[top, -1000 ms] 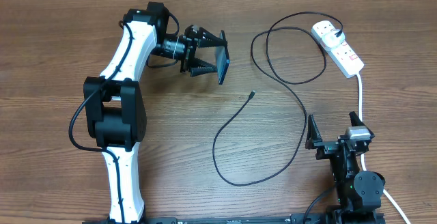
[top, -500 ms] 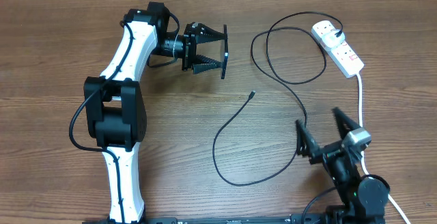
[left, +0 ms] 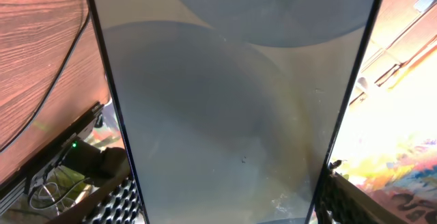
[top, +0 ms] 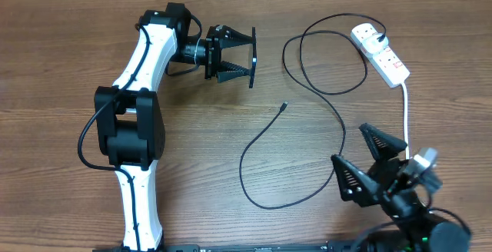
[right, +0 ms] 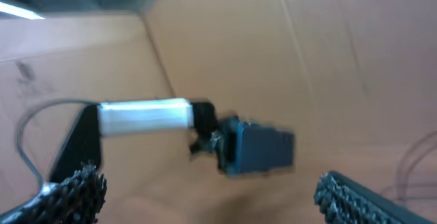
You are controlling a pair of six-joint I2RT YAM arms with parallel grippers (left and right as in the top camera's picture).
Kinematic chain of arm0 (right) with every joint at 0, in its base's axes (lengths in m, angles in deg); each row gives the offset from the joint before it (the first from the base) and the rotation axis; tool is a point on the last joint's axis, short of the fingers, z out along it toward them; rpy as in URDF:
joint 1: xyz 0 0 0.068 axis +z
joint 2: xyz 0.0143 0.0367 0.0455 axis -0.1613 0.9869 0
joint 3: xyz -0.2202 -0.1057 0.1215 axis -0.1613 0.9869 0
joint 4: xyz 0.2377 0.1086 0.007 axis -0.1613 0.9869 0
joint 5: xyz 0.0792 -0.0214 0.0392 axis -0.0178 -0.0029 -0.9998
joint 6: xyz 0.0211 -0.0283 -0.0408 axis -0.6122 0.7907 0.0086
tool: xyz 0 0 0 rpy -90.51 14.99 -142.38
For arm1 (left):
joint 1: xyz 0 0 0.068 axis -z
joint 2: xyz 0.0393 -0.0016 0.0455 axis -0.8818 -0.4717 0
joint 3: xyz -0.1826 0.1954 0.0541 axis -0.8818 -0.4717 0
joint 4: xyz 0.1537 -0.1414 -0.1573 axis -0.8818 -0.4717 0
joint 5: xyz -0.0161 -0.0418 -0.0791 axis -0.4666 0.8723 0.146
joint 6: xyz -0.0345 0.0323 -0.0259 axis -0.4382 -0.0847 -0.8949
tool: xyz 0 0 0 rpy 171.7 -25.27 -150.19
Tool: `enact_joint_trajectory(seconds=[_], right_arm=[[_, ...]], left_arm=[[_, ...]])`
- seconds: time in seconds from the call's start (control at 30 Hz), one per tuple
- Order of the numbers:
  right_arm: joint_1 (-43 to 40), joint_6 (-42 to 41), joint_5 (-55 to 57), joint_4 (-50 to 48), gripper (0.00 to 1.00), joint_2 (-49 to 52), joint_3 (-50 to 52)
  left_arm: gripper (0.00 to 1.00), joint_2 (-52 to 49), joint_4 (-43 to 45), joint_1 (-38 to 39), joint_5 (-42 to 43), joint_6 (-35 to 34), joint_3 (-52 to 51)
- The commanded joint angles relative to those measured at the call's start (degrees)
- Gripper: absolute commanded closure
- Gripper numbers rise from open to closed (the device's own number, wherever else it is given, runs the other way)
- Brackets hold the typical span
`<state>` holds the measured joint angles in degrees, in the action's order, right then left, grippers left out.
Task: Plug charger to phone and switch on socket
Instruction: 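Move the right gripper toward the phone held by the left gripper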
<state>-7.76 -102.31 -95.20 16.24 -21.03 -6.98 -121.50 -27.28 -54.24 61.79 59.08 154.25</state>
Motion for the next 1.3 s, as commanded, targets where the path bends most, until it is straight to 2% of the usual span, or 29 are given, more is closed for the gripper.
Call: enact_joint_trajectory(seconds=[0.0, 0.1, 0.2, 0.27, 0.33, 0.37, 0.43, 0.5, 0.67, 0.77, 1.0, 1.1, 1.27], right_arm=[[-0.2, 7.9, 2.2, 13.7, 0.00, 9.7, -15.5], [-0.2, 13.6, 3.4, 25.5, 0.00, 20.0, -26.1], [-0.1, 10.0, -5.3, 29.4, 0.00, 28.1, -31.0], [-0.1, 6.4, -17.2, 28.4, 0.00, 32.2, -31.5], [0.1, 1.8, -25.0, 22.7, 0.00, 36.2, -31.5], [0.3, -1.1, -27.8, 20.0, 0.00, 38.1, -31.5], [1.8, -1.9, -29.3, 17.4, 0.00, 40.6, -31.6], [4.4, -1.8, -23.6, 19.8, 0.00, 42.5, -32.5], [16.6, -1.4, 11.7, 38.2, 0.00, 46.7, -39.1], [24.7, -2.6, 25.0, 45.9, 0.00, 51.8, -45.9], [38.0, -3.9, 44.4, 58.4, 0.00, 69.9, -65.0], [41.3, -5.6, 48.7, 58.7, 0.00, 76.1, -69.4], [44.0, -11.4, 56.5, 55.8, 0.00, 81.7, -70.1]], left_arm=[[0.34, -0.5, -0.1, 0.0, 3.5, -0.6, 1.8], [0.34, -0.5, -0.1, 0.0, 3.5, -0.5, 1.8], [0.34, -0.5, -0.1, 0.0, 3.5, -0.5, 1.8], [0.34, -0.5, -0.1, 0.0, 3.5, -0.3, 1.8], [0.34, -0.5, -0.1, 0.1, 3.5, 0.2, 1.8], [0.34, -0.5, -0.1, 0.1, 3.4, 0.4, 1.8], [0.34, -0.5, -0.1, 0.1, 3.2, 0.6, 1.8], [0.34, -0.5, -0.2, 0.3, 2.6, 0.6, 1.8], [0.34, -0.5, -0.2, 1.1, 2.6, 0.5, 1.8], [0.34, -0.5, -0.1, 1.6, 2.4, 0.5, 1.8], [0.34, -0.5, -0.2, 2.2, 2.4, 0.4, 1.8], [0.34, -0.5, -0.2, 2.3, 2.3, -0.2, 1.8], [0.34, -0.5, -0.2, 2.3, 1.5, -2.1, 1.8]])
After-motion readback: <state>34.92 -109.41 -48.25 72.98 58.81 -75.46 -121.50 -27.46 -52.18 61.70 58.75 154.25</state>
